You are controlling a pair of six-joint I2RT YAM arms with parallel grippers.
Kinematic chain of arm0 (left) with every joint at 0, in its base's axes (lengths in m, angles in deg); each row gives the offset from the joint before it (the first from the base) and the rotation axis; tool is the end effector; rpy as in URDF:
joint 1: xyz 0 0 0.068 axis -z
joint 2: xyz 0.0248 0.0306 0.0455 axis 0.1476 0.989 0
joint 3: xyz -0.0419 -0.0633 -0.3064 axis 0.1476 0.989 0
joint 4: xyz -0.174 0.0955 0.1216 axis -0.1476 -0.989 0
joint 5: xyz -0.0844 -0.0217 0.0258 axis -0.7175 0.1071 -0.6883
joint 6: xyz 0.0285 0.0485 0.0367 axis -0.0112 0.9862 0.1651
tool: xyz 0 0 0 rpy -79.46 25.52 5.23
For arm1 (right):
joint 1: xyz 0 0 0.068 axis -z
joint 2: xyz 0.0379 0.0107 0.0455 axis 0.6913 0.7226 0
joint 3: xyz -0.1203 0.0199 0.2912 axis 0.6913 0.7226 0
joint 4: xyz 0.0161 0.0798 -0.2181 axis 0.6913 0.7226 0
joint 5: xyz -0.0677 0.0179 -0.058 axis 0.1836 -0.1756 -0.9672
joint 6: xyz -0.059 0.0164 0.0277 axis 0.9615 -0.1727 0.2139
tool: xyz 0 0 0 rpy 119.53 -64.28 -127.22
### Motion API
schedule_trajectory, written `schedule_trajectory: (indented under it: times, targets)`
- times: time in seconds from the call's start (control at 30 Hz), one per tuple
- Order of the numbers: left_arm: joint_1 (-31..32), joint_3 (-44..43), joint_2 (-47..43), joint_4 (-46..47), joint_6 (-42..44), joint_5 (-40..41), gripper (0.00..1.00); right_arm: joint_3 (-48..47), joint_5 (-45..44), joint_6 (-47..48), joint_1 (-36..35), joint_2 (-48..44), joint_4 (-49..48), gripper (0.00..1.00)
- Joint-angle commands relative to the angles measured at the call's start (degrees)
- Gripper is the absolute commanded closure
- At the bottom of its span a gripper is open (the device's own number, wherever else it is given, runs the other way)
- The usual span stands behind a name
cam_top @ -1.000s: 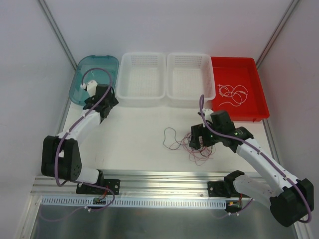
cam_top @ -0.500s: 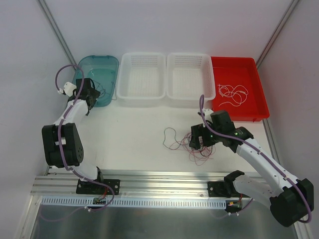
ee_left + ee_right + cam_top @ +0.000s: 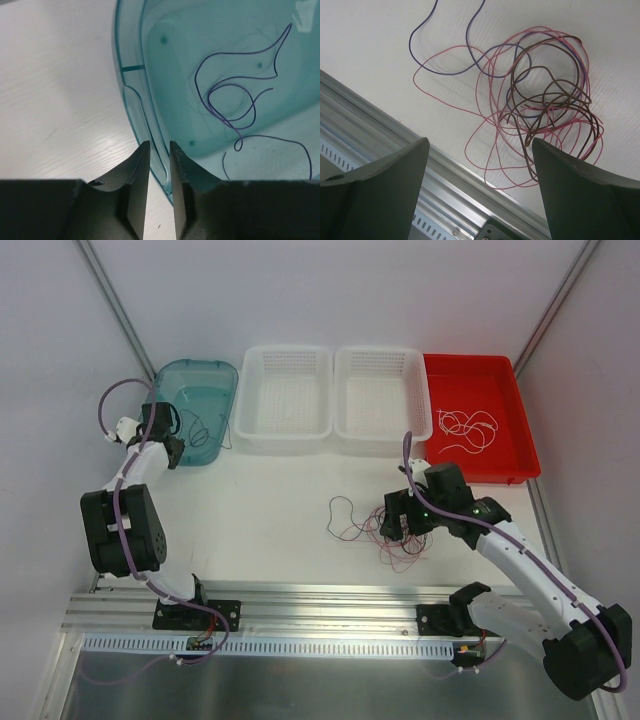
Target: Untangle the cables
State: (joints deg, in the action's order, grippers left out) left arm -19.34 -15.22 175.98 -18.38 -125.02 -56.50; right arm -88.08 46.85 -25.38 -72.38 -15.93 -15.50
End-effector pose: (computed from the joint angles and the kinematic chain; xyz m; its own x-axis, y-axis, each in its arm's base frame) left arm 0.3237 0.0810 0.2791 -0.0646 -0.7931 -0.6056 -0.8132 0.3935 -0.4287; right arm 0.1282 0.0851 0.2862 -0.5678 -0.4148 -0.7110 -0.6715 0.7330 0.1087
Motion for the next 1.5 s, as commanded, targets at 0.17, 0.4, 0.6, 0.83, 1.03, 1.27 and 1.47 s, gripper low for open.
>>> schedule_trajectory:
  times: [0.17, 0.4, 0.6, 0.83, 1.03, 1.27, 1.47]
  targets:
    - [-5.49, 8.26, -12.94, -7.72, 1.96, 5.24, 0.83, 0.4, 0.06, 0.37, -0.27, -3.32, -0.67, 0.12]
    - [-6.46, 12.93, -25.14, -8.95, 11.17, 1.74, 0.35, 0.58, 0.68, 0.37, -0.27, -3.41, -1.64, 0.12]
    - [1.86, 13.11, -34.39, -11.15, 15.84, -0.13, 0.25, 1.11, 1.12, 0.11, -0.45, -3.32, -2.69, 0.12]
    - [28.5, 8.45, -27.21, -11.32, 20.68, 19.79, 0.28, 1.37, 1.65, 0.02, -0.54, -3.32, -3.4, 0.12]
    - [32.74, 4.5, -13.67, -11.24, 17.44, 27.47, 0.32, 1.63, 1.47, -0.07, -0.54, -4.29, -2.87, 0.12]
    - [32.74, -2.18, 1.7, -10.19, 16.46, 31.6, 0.39, 1.37, 1.38, 0.28, -0.62, -4.38, -2.08, 0.12]
    - [32.56, -5.7, 7.0, -7.9, 19.63, 31.17, 0.42, 1.46, 1.29, 0.28, -0.54, -4.29, -2.08, 0.12]
